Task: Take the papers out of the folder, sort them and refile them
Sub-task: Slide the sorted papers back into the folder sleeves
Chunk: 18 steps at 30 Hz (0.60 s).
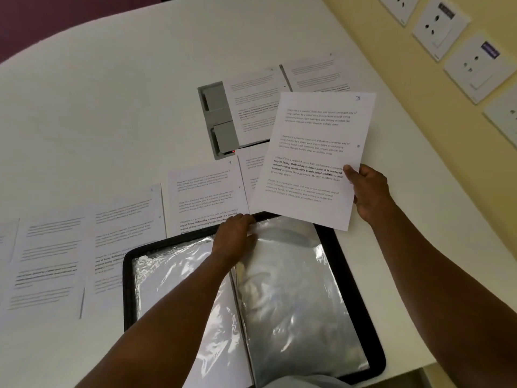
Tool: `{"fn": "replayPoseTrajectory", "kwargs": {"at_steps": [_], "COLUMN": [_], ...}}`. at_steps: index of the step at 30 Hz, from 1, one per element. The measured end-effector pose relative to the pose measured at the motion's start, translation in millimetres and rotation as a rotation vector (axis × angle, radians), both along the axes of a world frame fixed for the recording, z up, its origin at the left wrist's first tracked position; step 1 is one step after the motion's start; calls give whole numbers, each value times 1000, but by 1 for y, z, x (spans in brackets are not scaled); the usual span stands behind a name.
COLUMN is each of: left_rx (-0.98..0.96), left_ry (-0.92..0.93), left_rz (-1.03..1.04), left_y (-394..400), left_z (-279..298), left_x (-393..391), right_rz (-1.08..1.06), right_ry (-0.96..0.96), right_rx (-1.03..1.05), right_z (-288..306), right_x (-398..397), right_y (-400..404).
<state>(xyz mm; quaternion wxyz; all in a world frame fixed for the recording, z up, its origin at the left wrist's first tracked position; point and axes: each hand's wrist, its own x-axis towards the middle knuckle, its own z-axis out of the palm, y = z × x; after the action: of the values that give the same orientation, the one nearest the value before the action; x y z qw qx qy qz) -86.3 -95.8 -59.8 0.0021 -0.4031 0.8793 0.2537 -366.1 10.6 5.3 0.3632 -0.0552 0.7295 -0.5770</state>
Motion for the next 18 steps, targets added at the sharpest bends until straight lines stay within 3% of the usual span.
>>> {"fn": "replayPoseTrajectory", "kwargs": {"at_steps": [6, 18], "left_rx": [221, 59], "left_ry": [10, -17], "left_rz": [69, -47], "left_y": [-18, -18], "left_z": [7, 10], "left_x": [-8, -5], "right_rz": [-18, -38], "right_ry": [-16, 5], "right_rx": [-18, 6], "right_z": [-1, -9], "right_x": [-2, -4], "right_y": [-6, -11]}}
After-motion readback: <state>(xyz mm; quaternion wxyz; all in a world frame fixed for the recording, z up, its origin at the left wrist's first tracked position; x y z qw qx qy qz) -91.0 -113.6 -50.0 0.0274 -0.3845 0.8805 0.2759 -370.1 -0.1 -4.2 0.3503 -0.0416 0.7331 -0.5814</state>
